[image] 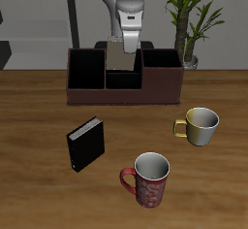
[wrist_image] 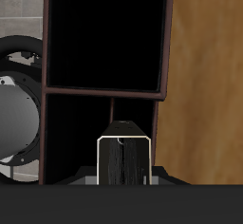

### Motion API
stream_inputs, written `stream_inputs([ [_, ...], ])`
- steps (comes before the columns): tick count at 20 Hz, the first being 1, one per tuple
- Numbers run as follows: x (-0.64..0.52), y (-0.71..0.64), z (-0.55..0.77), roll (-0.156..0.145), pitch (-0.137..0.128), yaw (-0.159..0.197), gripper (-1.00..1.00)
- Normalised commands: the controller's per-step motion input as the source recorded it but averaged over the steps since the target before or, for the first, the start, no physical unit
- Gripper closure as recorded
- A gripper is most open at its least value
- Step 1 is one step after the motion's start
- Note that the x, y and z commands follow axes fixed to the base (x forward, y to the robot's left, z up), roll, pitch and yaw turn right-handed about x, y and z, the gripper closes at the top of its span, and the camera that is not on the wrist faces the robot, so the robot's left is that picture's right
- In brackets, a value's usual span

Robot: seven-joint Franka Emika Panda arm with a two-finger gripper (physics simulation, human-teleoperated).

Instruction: Place the yellow book into the back desk caddy's front compartment

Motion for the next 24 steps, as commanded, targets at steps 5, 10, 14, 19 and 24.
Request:
stream_inputs([
  [5,0.03,0.04,-0.10,0.013,0.018,0.012,1.00],
  [10,0.03,-0.02,-0.04,0.000,0.009,-0.011,1.00],
  [14,0.00,0.03,-0.12,0.008,0.018,0.002,1.00],
  [19,0.02,0.05,-0.05,0.017,0.004,0.008,1.00],
  [24,0.11,-0.04,-0.03,-0.009,-0.002,-0.006,1.00],
])
